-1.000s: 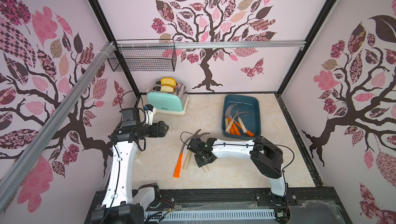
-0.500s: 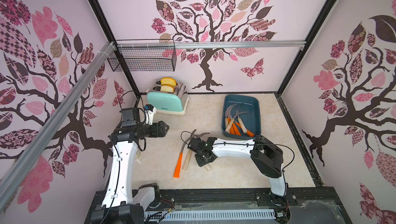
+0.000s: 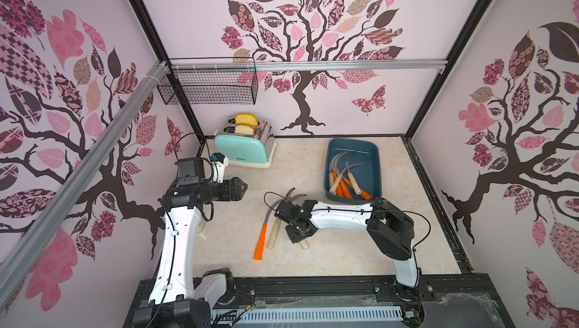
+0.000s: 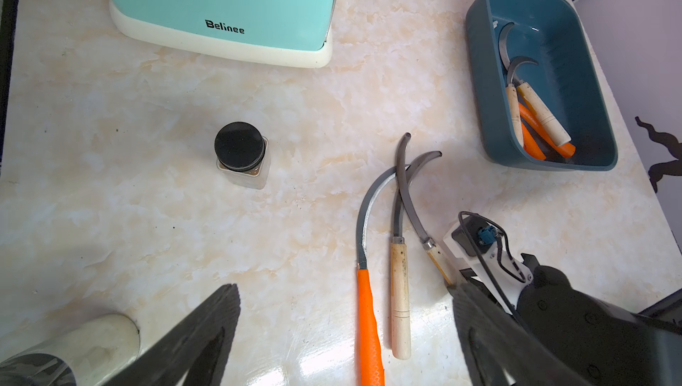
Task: Put small sickles into storage boxes
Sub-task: Pick up the sickle at the center of the board, then place the sickle in the storage box.
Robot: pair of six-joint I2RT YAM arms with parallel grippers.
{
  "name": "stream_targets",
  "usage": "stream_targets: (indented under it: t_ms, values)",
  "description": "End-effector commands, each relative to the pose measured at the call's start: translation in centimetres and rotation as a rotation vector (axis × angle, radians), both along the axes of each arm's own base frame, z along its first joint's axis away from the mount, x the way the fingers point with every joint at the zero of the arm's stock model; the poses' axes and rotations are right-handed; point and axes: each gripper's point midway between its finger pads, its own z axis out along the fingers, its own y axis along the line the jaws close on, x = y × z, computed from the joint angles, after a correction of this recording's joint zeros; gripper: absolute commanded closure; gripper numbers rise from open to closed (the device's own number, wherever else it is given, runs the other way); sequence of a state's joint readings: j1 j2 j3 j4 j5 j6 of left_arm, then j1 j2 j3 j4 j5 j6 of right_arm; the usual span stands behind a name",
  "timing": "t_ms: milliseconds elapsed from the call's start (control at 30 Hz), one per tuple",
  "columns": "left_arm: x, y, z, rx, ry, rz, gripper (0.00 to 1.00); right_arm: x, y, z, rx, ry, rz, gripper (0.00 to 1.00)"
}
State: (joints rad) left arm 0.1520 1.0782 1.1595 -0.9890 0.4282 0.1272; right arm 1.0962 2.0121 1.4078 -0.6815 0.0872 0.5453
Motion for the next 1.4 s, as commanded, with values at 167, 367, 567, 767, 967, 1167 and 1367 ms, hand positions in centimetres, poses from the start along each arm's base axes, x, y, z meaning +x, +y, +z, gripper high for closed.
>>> stream_targets:
  t_ms: [167, 367, 567, 767, 967, 1167, 1367]
  values:
    - [0.2, 0.4, 0.8, 0.02, -0.026, 0.013, 0.06, 1.4, 0.4, 4.6, 0.048, -0.086, 0.016, 0.81]
    - [0.0, 0.6, 0.9, 0.034, -0.034, 0.018, 0.06, 1.3, 0.0, 7.4, 0.077, -0.118, 0.03, 0.82]
    - [-0.2, 0.3, 1.0, 0.024, -0.043, 0.009, 0.06, 1.3, -0.7, 10.4, 0.108, -0.14, 0.037, 0.82]
    - [-0.5, 0.5, 0.7, 0.046, -0.047, 0.001, 0.06, 2.2, -2.2, 13.8, 0.157, -0.164, 0.016, 0.81]
    - [-1.4, 0.1, 0.5, 0.065, -0.06, -0.04, 0.06, 5.1, -6.1, 17.5, 0.201, -0.199, -0.065, 0.81]
    - [-1.9, -0.8, 0.5, 0.026, -0.06, -0.082, 0.06, 9.0, -11.5, 19.7, 0.267, -0.199, -0.179, 0.82]
    - [-1.9, -1.6, 1.1, -0.02, -0.063, -0.107, 0.06, 13.1, -16.5, 18.0, 0.25, -0.165, -0.291, 0.81]
